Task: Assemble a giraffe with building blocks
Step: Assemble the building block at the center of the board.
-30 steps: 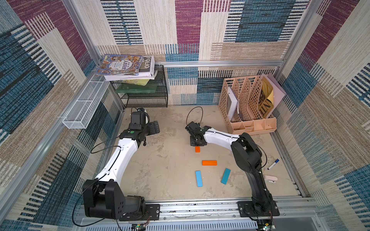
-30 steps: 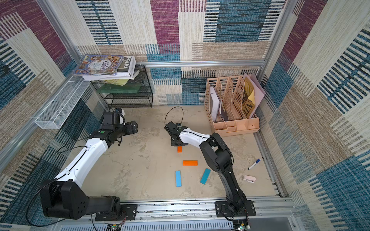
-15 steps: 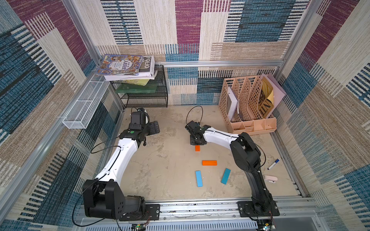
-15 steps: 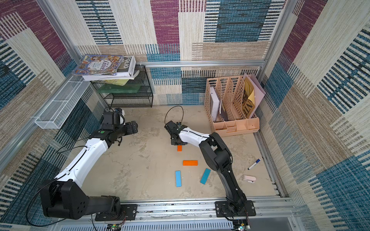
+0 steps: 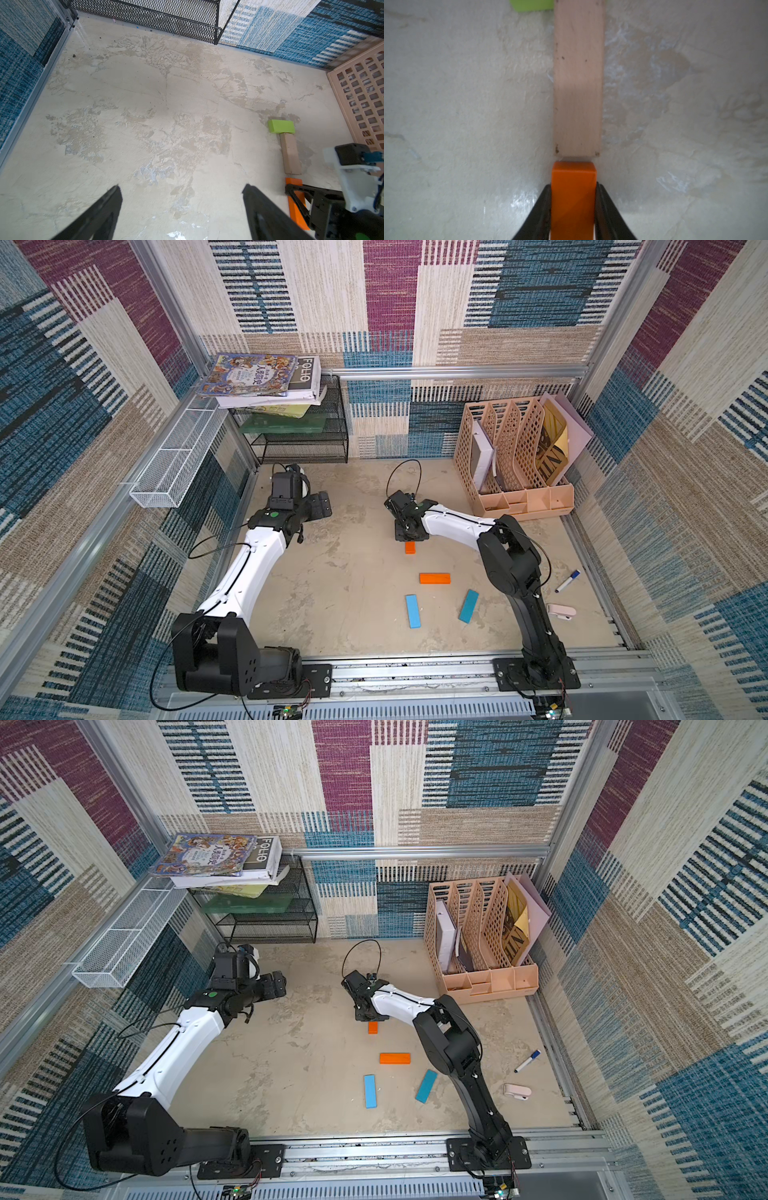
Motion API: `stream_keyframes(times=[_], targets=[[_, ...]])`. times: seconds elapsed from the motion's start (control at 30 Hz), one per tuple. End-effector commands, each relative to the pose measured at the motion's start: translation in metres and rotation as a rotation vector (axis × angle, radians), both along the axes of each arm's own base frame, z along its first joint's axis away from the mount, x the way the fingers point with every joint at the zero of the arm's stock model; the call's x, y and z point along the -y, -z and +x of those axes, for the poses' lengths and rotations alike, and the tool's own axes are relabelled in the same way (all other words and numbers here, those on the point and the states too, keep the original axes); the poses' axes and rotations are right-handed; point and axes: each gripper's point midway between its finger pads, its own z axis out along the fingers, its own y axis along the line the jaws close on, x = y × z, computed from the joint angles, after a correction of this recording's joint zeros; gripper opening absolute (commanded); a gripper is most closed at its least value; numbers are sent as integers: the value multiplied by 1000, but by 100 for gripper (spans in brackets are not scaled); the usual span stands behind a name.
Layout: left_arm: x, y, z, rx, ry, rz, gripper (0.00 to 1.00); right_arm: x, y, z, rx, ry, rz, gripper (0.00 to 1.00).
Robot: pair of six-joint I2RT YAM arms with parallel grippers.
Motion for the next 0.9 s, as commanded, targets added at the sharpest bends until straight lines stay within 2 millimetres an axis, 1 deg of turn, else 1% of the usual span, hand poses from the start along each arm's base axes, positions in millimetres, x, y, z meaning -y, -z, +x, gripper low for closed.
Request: stream_keyframes(times=[0.0, 0.67, 0.7, 0.73, 0.8, 0.83, 0.87], targets=[[0, -3, 2, 9, 0, 1, 95, 12, 11, -4, -27, 9, -54, 35], [0, -3, 2, 7, -1, 1, 95, 13, 11, 3, -22, 12, -74, 35], [0, -3, 2, 7, -1, 2, 95, 13, 13, 2, -24, 10, -73, 37], [0, -3, 2, 8, -1, 2, 95, 12, 13, 3, -25, 4, -71, 41], [0, -2, 2, 7, 0, 1, 95, 10, 16, 2, -31, -11, -68, 60], [0, -2, 2, 5, -1, 1, 95, 9, 16, 2, -31, -19, -64, 67], [0, -2, 2, 6, 0, 1, 95, 7, 17, 2, -31, -32, -58, 71]])
